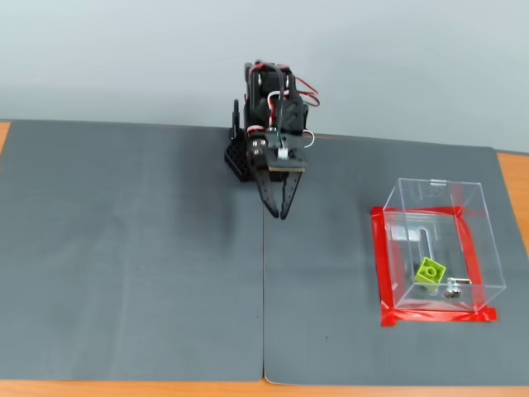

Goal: Pick the green lego block and place it into the transparent box

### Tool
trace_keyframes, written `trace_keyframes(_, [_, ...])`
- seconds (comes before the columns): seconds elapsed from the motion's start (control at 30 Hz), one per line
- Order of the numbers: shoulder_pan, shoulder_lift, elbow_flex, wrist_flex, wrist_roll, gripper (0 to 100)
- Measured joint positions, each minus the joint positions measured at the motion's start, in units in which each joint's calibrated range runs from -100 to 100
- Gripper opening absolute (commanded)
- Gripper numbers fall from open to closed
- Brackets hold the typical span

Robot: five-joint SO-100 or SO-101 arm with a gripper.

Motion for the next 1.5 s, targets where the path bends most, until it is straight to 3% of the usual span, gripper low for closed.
trace_keyframes(0.53, [0.15,-0.42,20.66,0.0,-0.24,2])
trace_keyframes(0.87, [0.15,-0.68,20.93,0.26,-0.24,2])
trace_keyframes(1.2, [0.15,-0.76,20.12,14.31,-0.44,2])
trace_keyframes(1.5, [0.88,-0.76,20.12,15.26,-0.44,2])
